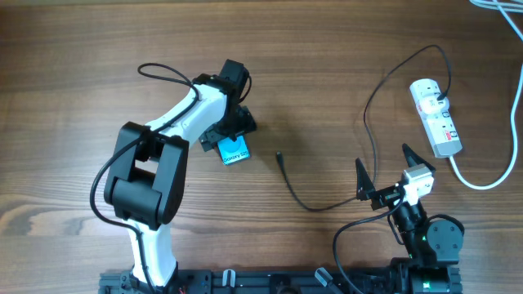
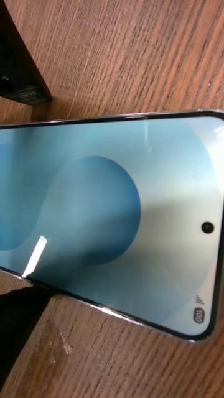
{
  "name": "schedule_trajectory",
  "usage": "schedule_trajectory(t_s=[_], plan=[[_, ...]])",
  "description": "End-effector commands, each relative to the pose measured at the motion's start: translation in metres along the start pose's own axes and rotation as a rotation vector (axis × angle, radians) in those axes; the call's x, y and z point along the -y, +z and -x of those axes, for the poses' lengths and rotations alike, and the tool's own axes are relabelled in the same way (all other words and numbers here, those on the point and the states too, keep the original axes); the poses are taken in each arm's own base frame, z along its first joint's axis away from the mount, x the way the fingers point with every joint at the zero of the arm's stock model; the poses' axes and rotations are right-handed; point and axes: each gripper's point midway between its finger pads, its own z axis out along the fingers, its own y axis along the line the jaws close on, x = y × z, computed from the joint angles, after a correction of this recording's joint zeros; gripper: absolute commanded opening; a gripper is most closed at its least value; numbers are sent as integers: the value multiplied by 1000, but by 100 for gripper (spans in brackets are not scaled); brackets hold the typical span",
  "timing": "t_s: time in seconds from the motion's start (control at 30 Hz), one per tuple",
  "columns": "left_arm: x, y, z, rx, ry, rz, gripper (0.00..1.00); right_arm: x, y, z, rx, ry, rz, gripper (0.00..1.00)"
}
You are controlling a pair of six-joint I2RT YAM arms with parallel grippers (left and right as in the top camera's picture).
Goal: Plug charger to phone and switch on socket
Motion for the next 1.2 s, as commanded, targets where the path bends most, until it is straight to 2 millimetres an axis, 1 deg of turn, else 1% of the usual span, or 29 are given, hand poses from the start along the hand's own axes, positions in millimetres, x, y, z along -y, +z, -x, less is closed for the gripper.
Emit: schedule_trajectory(t_s=[0.0,0.27,1.07,1.17], plan=[[-18,39,-29,-111,-13,88,99,1,-1,2,10,-21,-5,100],[-17,39,-30,-110,-10,87,100,1,-1,2,10,-21,-5,100],[-16,39,-29,-106,-10,83,100,1,-1,2,10,-21,-6,100],[-21,39,-27,-89,-7,111,100,1,-1,2,10,-21,-5,100]])
